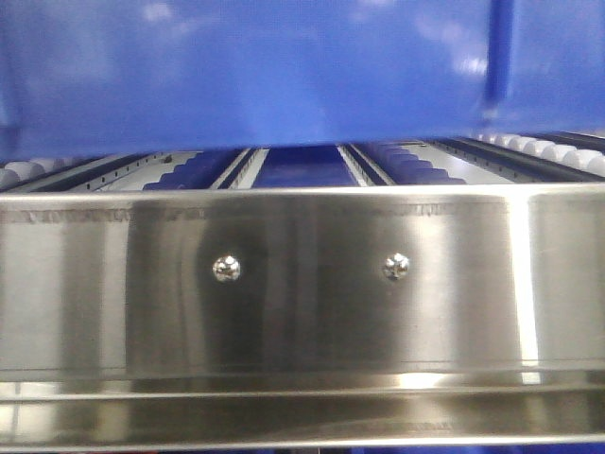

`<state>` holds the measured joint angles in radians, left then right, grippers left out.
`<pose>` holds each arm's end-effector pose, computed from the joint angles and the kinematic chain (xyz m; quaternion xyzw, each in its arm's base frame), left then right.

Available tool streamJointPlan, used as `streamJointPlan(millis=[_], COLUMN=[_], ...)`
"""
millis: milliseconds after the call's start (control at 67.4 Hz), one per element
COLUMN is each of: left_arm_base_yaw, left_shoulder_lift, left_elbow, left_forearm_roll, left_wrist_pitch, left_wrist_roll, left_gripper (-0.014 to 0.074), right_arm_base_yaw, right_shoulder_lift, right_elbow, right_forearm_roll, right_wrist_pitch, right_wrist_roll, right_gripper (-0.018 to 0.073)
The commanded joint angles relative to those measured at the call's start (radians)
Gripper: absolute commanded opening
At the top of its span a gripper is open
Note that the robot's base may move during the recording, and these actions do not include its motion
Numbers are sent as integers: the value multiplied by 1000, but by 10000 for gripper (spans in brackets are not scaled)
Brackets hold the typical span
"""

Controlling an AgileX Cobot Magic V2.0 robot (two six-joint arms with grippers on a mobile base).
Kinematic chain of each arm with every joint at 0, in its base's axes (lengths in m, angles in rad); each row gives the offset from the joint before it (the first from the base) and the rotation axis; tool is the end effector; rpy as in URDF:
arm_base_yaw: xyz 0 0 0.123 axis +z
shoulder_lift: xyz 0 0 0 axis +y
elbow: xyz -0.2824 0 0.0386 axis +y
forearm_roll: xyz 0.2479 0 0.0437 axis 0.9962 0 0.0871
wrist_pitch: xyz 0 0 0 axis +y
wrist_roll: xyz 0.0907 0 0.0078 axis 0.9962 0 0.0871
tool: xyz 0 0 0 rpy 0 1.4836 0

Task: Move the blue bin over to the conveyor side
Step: 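Pull the gripped blue bin off the rollers toward the robot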

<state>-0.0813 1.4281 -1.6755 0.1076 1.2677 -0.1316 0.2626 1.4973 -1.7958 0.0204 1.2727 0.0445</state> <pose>0.2815 -0.0136 0.4383 -0.0247 0.9479 0.0202 0.3170 0.2885 0.0794 0.4515 -0.1030 0.9364 0.0613 0.3298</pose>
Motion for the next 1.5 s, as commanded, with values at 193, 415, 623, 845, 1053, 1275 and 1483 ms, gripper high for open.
streamJointPlan(millis=[193, 415, 623, 845, 1053, 1275, 1483], left_arm_base_yaw=[-2, -2, -2, -8, -60, -83, -83], left_shoulder_lift=[-145, -228, -257, -257, -274, -293, -294], left_elbow=[-14, -14, -10, -3, 83, 122, 122], left_forearm_roll=[35, 29, 4, -36, -15, -13, -11], left_wrist_pitch=[-47, -47, -47, -47, -47, -47, -47], left_wrist_roll=[-2, -2, -2, 1, 5, 5, 5], left_gripper=[-10, -10, -10, -10, -10, -10, -10], right_arm_base_yaw=[-1, -1, -1, -1, -1, -1, -1], right_shoulder_lift=[-164, -254, -317, -364, -381, -383, -383], right_elbow=[-18, -13, 86, 218, 232, 232, 232], right_forearm_roll=[-20, -20, -20, -20, -28, -28, -28], right_wrist_pitch=[-52, -52, -52, -52, -52, -52, -52], right_wrist_roll=[-8, -8, -8, -8, -8, -8, -8], right_gripper=[-76, -76, -76, -76, -76, -76, -76])
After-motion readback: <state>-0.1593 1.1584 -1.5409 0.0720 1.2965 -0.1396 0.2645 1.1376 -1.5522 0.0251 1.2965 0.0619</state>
